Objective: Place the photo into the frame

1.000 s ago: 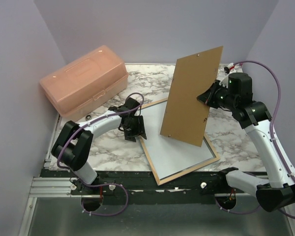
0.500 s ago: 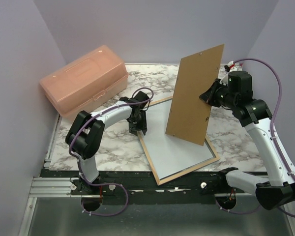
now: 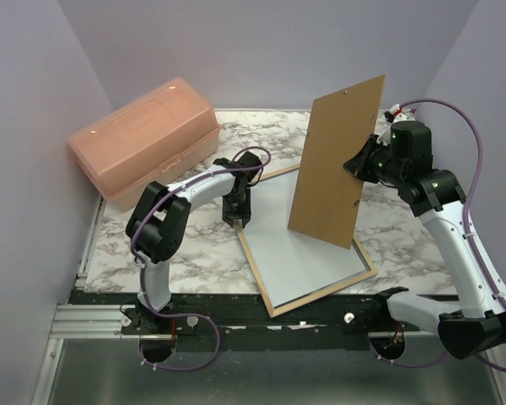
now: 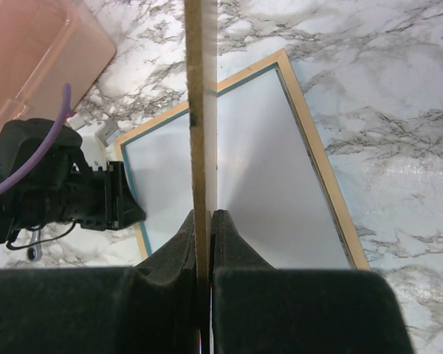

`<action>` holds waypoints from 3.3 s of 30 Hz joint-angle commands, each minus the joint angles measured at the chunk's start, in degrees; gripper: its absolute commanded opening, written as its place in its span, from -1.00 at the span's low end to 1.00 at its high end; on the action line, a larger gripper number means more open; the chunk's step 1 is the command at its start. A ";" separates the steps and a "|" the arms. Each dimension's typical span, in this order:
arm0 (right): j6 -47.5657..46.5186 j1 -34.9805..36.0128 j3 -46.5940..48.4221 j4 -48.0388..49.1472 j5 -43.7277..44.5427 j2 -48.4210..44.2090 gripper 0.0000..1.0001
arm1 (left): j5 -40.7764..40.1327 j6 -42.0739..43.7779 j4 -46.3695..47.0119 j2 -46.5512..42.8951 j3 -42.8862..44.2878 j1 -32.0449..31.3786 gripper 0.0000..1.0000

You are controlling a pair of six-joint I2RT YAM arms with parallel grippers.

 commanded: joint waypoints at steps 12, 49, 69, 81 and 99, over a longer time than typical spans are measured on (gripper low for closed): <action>-2.28 0.08 3.32 0.70 2.32 -1.23 -0.99 | -9.21 12.57 -5.22 9.92 12.39 0.42 -0.72; -2.06 0.14 3.78 -0.08 -6.73 0.12 -0.99 | 3.96 3.79 3.97 -1.28 -2.63 0.57 -0.57; -1.45 0.12 2.90 0.53 -19.37 3.74 -0.99 | -0.83 8.58 5.12 -6.38 -8.93 5.45 -0.80; 0.61 0.14 -1.09 2.93 -24.62 3.06 -0.99 | 3.74 4.56 7.78 -23.26 -9.98 5.46 0.44; 6.86 -0.43 -17.65 13.10 -36.43 -0.51 -0.99 | 15.49 -0.12 20.19 -43.55 -34.08 13.76 0.33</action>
